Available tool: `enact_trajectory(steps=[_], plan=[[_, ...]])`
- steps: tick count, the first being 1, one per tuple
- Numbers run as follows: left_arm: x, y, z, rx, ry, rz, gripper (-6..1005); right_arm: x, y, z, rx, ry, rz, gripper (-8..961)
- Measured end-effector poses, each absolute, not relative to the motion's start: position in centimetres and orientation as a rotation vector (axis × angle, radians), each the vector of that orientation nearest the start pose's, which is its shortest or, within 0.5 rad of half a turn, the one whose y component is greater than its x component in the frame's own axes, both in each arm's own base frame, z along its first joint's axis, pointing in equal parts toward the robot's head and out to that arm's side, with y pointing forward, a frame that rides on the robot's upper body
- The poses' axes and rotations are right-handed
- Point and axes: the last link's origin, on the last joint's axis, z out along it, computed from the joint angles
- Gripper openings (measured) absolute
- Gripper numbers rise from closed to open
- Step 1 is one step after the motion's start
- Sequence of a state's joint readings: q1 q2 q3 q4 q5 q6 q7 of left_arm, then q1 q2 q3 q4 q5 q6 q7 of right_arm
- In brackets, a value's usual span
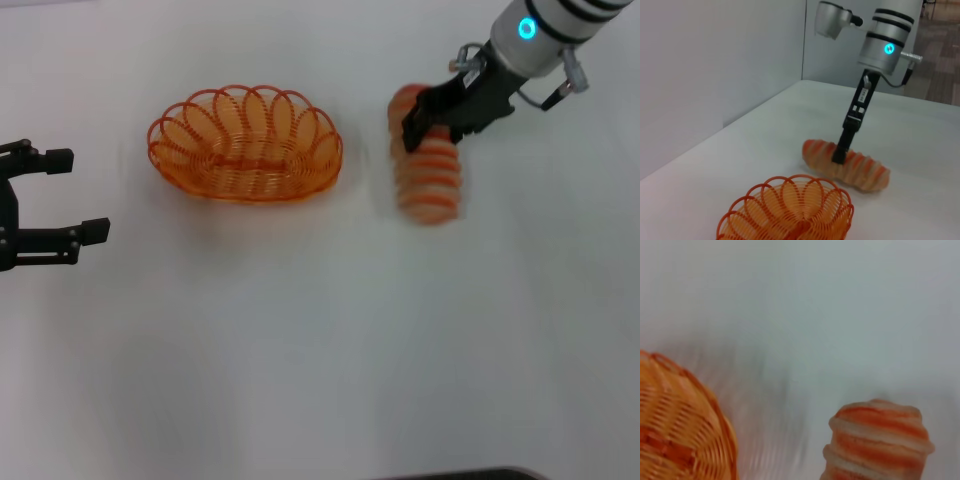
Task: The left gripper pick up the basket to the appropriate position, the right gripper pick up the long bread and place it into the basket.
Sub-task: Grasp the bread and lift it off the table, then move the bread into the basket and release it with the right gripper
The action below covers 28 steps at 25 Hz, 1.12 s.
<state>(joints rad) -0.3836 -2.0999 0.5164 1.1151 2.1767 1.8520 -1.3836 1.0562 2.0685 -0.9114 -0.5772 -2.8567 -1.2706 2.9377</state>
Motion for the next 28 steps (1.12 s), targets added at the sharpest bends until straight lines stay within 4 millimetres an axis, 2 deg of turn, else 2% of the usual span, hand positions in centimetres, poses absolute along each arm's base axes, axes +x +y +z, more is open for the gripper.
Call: enact_trajectory(steps=[7,8,11,16,20,21,23,28], plan=[[-28.3,28.5,7.7,-2.724,-0.419,-0.458,900,16.9,43.6,0.0,-2.189,1.556,-0.242,550],[-28.2,28.6,7.7,-2.724,-0.417,-0.461,900,15.8,43.7,1.0,-2.265,1.484,-0.203,539],[-28.0,28.7,7.5,-2.730,-0.417,-0.470,900,15.1,43.8,1.7,-2.331,1.411,-0.190,511],[-27.7,28.8,7.3,-2.743,-0.435,-0.476,900,13.9,44.1,3.8,-2.483,1.187,-0.246,473],[-27.6,28.8,7.2,-2.748,-0.444,-0.479,900,11.7,43.3,3.7,-2.746,0.866,-0.243,421],[-27.6,28.8,7.2,-2.748,-0.444,-0.479,900,11.7,43.3,3.7,-2.746,0.866,-0.243,417],[-27.6,28.8,7.3,-2.750,-0.443,-0.478,900,10.5,43.1,3.3,-2.811,0.748,-0.266,409],[-27.6,28.8,7.2,-2.755,-0.442,-0.477,900,8.1,42.3,0.9,-2.912,0.486,-0.423,388]])
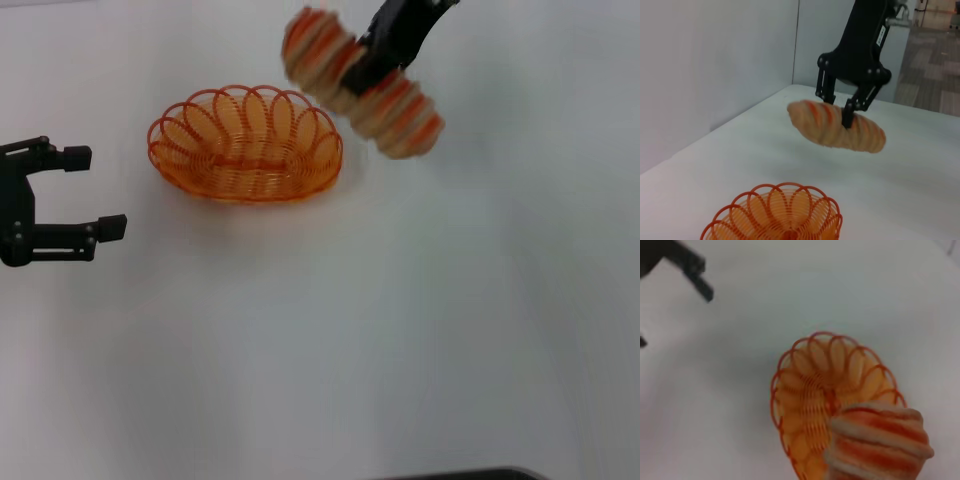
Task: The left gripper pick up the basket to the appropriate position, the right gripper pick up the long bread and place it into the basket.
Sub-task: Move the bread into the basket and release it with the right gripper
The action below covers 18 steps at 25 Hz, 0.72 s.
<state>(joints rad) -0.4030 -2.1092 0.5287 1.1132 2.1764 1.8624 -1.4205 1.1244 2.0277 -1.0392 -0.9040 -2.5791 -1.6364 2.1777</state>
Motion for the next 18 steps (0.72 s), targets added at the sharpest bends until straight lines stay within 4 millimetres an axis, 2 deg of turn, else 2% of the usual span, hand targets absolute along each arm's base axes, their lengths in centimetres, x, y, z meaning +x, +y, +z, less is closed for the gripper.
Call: enact_trajectory(steps=[4,9,18], plan=[[-27.6,28.6,7.0,-2.762,-0.456,-0.477,900,7.4,41.9,-1.3,-2.900,0.354,-0.564,372],[-27.8,28.4,6.9,-2.761,-0.474,-0.480,900,6.8,41.8,-2.9,-2.862,0.226,-0.653,311],[-27.6,28.5,6.8,-2.759,-0.476,-0.487,900,5.3,42.1,-4.1,-2.866,0.108,-0.584,235]])
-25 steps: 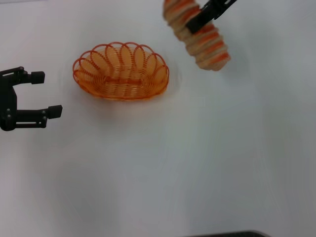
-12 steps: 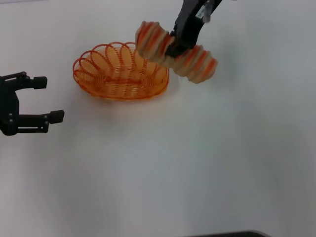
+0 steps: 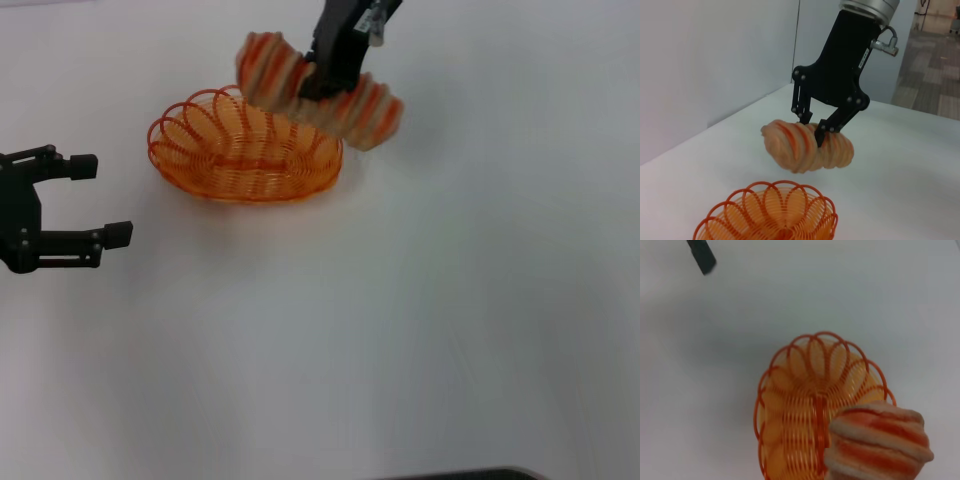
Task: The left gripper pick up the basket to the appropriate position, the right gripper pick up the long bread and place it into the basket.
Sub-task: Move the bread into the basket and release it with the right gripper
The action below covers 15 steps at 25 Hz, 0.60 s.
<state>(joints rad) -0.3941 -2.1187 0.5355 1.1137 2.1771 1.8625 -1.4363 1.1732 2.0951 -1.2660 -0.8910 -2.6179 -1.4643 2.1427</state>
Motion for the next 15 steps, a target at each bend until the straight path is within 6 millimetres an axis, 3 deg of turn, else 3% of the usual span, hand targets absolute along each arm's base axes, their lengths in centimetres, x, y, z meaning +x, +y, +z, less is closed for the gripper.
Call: enact_trajectory(steps=[15], plan=[[-27.3,28.9,7.1,-2.753,-0.468,-0.484,900,3.9,41.6,-6.6,-2.895,-0.021,-0.540,222]])
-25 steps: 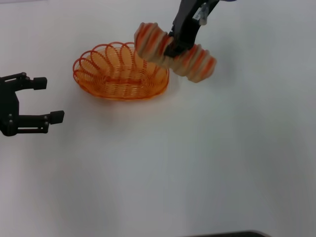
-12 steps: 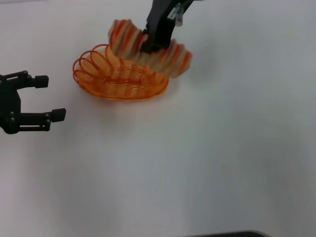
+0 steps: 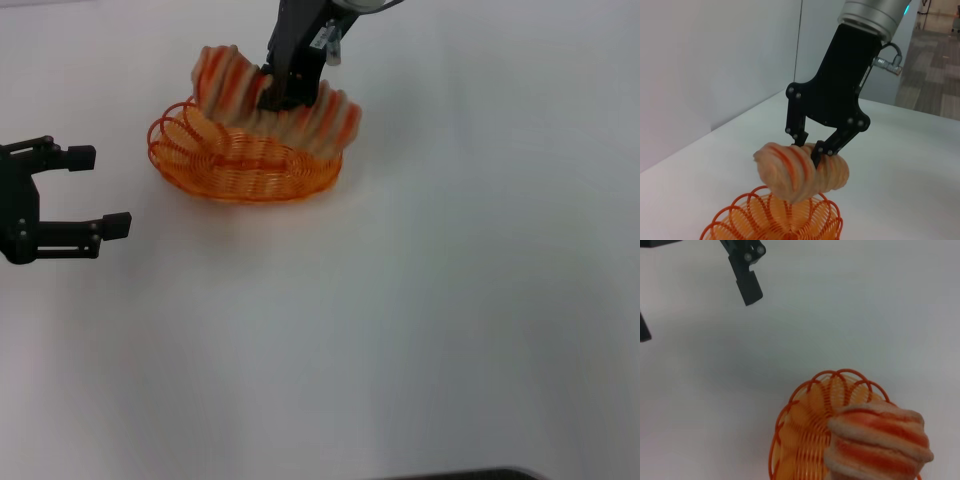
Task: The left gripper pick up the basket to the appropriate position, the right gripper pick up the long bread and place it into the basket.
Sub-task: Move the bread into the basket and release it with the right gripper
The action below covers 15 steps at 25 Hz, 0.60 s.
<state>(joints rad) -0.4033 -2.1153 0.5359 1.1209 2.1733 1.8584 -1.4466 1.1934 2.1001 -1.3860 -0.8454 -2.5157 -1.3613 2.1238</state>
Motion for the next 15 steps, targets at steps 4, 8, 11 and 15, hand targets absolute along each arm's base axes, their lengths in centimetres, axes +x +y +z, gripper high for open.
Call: enact_trajectory(steps=[4,8,11,15], plan=[[-27.25,29.02,7.11,-2.753,-0.462,-0.481,900,3.84,41.80,-6.84,-2.890,-0.027,-0.527,211],[-27.21,29.09,7.15,-2.750,-0.459,-0.483,900,3.72,41.93,-6.98,-2.890,-0.046,-0.504,212],[-27.13,29.20,7.16,-2.750,-0.456,-0.483,900,3.56,41.98,-7.12,-2.894,-0.054,-0.481,240],[-27.15,29.23,7.22,-2.746,-0.457,-0.486,900,3.27,42.16,-7.10,-2.891,-0.053,-0.447,330]])
